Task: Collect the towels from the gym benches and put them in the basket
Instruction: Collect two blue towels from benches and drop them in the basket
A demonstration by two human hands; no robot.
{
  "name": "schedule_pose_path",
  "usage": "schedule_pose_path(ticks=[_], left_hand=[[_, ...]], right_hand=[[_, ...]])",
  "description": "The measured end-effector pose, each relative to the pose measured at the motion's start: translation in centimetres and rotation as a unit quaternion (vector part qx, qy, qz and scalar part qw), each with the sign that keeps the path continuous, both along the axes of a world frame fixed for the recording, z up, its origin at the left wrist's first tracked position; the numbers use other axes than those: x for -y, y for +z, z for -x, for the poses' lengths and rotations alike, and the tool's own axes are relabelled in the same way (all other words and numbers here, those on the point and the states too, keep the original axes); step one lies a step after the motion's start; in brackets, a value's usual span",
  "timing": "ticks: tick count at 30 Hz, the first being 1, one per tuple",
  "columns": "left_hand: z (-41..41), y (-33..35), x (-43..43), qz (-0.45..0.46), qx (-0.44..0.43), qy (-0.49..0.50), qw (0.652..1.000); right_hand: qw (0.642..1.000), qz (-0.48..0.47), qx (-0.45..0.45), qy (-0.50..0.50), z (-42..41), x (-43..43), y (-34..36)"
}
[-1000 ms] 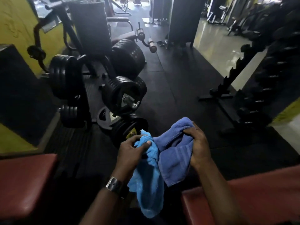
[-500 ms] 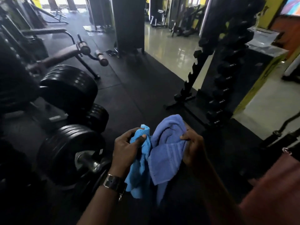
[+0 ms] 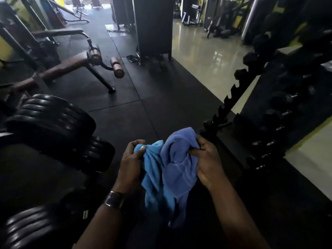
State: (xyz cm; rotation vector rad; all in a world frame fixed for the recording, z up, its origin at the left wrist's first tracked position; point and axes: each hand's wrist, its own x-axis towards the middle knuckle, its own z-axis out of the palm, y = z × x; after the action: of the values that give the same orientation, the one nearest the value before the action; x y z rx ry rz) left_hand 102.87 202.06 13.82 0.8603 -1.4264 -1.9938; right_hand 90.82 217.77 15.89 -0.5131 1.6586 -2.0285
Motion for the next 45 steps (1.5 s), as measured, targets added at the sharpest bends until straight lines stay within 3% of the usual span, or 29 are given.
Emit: schedule_pose_path(ticks=[5,13,18,21,23,27,31,36,45], left_hand=[[8.3,-1.0,6.5,0.072,0.026,0.033,0.997],[25.2,-0.6,19.7,0.143,-0.003,-0.164,0.976],[34.1,1.6,29.1,0.122,0.008,-0.093,0.988],[38.6,1.8,34.4,0.125,0.006,-0.084,0.989],[40.9,1.5,37.6,0.138,0.023,-0.079,0.987],[47.1,0.1,45.2,0.151,0.047,-0.046,0.986],[54.4,0.8,54.4,0.136,0.057,-0.028,0.989],[62.6,3.0,65.3,0.088,-0.013,0.044,0.995],[73.4,1.0,86.6,-0.043,-0.053,0.202,0.977]], right_hand=[[1.000,0.013,-0.016,0.022,10.4,7.9,-0.1],[0.995,0.020,-0.092,0.033,26.0,24.7,2.7],[0.997,0.005,-0.074,0.001,34.7,33.1,3.1],[0.992,-0.056,-0.105,-0.051,40.2,36.7,1.1],[0.991,-0.085,-0.101,-0.035,43.3,39.2,-0.2],[0.972,-0.185,-0.096,0.105,51.1,46.6,-2.3],[0.946,-0.186,-0.141,0.225,59.6,56.7,-2.4],[0.905,-0.222,0.011,0.363,67.3,71.0,-3.4],[0.958,-0.165,0.083,0.220,78.5,92.3,-4.8]])
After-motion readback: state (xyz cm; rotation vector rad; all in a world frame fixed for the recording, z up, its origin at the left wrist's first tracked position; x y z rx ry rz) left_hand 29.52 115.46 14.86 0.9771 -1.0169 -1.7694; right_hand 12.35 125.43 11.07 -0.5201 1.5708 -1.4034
